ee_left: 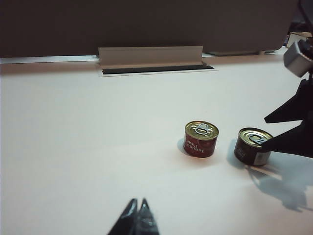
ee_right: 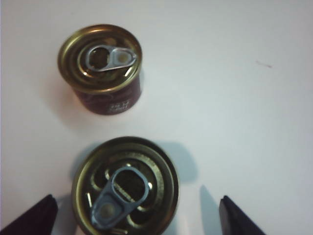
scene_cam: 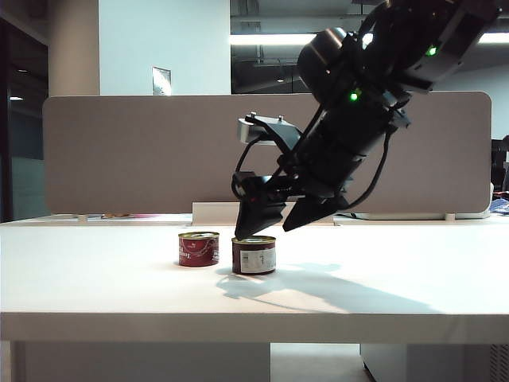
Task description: Stack a can of tomatoes on the right onto the can of tomatoes on the left.
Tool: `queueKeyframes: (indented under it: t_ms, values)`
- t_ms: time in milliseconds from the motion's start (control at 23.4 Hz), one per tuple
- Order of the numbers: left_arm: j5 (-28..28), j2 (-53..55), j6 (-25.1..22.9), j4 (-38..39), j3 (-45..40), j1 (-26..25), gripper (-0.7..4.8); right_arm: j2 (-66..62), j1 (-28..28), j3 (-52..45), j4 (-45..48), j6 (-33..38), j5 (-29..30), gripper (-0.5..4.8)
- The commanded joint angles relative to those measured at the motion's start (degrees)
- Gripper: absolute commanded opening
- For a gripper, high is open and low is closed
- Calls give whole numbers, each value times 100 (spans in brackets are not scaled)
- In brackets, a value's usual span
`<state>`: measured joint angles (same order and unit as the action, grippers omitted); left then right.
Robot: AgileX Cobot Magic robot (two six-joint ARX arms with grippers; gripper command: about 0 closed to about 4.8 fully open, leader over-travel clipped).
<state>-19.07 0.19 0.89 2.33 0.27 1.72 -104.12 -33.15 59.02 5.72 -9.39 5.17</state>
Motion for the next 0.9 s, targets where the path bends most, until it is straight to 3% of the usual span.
queueKeyframes:
  t_ms: [43, 299, 898]
  values:
    - [-2, 4, -24, -74, 17, -4, -6, -48, -11, 17, 223, 197, 13, 479]
    - [0, 4, -24, -74, 17, -4, -6, -295, -44, 17, 533, 533, 138, 479]
    - [149, 4, -24, -74, 17, -4, -6, -557, -116, 17, 828, 535, 107, 479]
